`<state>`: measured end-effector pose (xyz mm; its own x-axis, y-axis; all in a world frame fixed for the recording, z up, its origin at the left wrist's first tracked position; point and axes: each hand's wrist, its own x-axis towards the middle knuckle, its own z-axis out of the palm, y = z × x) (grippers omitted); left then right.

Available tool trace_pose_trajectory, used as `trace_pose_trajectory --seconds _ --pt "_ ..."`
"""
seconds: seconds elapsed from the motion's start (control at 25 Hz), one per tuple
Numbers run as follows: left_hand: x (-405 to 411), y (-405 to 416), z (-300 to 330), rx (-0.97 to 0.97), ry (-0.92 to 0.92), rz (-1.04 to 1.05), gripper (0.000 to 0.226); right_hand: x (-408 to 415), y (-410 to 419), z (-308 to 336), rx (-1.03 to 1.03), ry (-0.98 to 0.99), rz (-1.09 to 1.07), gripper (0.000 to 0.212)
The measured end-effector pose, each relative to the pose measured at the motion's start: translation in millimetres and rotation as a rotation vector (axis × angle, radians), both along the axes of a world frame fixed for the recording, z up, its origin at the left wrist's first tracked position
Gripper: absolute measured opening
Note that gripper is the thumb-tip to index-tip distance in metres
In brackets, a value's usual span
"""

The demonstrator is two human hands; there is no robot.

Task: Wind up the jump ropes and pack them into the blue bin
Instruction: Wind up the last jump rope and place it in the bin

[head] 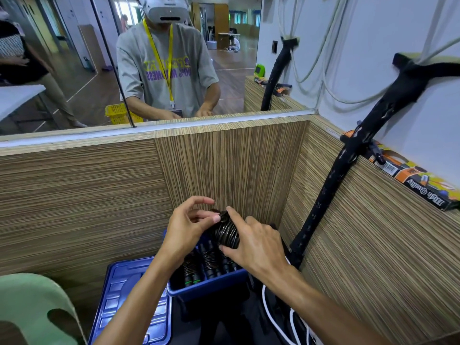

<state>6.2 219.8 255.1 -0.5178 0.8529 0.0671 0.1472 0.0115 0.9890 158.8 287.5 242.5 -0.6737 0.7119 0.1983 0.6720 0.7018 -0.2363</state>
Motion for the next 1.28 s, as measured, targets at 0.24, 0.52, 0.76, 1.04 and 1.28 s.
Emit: trace_pose_trajectory --seconds 0.24,0.52,0.76,1.04,1.28 --pt "-13.6 -1.4 -19.1 0.106 0.679 -0.108 0.015 -0.6 1.6 0.4 -0.017 -0.008 0.020 0.089" --pt "-20.6 1.5 -11.8 0.029 1.037 -0.255 0.016 -0.3 0.1 2.6 -0.008 -0.023 0.018 0.088" --pt "4.4 5.9 -9.8 -0.009 1.310 -0.215 0.007 2.6 5.0 4.5 -0.010 -0.047 0.008 0.091" --pt "5.6 20.8 -2.9 -0.040 1.720 -0.192 0.015 5.4 8.8 7.0 -0.026 -0.067 -0.006 0.082" --pt "-10.5 32.8 4.5 0.016 1.600 -0.432 0.027 4.6 5.1 3.9 -0.063 -0.117 0.034 0.075"
